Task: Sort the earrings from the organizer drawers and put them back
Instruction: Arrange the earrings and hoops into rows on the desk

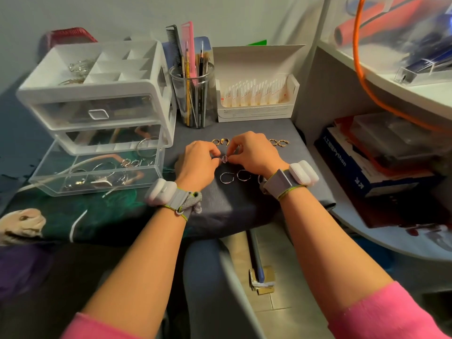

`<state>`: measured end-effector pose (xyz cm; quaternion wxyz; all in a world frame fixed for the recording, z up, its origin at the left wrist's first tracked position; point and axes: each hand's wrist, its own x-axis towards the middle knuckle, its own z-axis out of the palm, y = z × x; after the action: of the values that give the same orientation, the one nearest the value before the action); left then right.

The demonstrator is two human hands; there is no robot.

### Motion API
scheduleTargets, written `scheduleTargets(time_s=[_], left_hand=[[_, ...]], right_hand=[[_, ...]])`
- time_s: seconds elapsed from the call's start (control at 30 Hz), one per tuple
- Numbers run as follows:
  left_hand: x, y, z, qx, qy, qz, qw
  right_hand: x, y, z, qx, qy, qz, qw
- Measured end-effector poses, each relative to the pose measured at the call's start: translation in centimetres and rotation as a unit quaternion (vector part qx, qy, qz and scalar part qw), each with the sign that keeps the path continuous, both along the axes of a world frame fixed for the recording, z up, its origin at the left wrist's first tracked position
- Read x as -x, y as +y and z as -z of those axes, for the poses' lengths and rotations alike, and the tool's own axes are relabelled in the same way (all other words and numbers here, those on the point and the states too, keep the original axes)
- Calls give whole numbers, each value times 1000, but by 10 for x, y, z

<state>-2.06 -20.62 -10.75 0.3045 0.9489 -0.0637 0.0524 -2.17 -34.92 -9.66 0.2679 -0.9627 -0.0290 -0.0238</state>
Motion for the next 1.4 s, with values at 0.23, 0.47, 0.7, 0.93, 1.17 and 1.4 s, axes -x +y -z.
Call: scheduleTargets(time_s=[0.23,0.47,0.7,0.93,1.17,1.4], left_hand=[[-4,0,-2,-14,-4,-1,1000],[3,4,-5,8,-4,-8,1000],[19,9,-3,-7,29,15,999],[32,6,-5,-38,23,11,999],[33,11,-5,-40,26,-4,999],[35,15,-6,-17,23,-13,1000]], right_hand=[[-2,-5,-2,5,1,12,1000],[4,-11,-5,-27,-5,34,999],[23,-15,-10,4,23,53,998],[34,-10,-7,41,53,74,995],[33,-3,0,40,55,89,994],[39,-4,-1,19,31,104,994]])
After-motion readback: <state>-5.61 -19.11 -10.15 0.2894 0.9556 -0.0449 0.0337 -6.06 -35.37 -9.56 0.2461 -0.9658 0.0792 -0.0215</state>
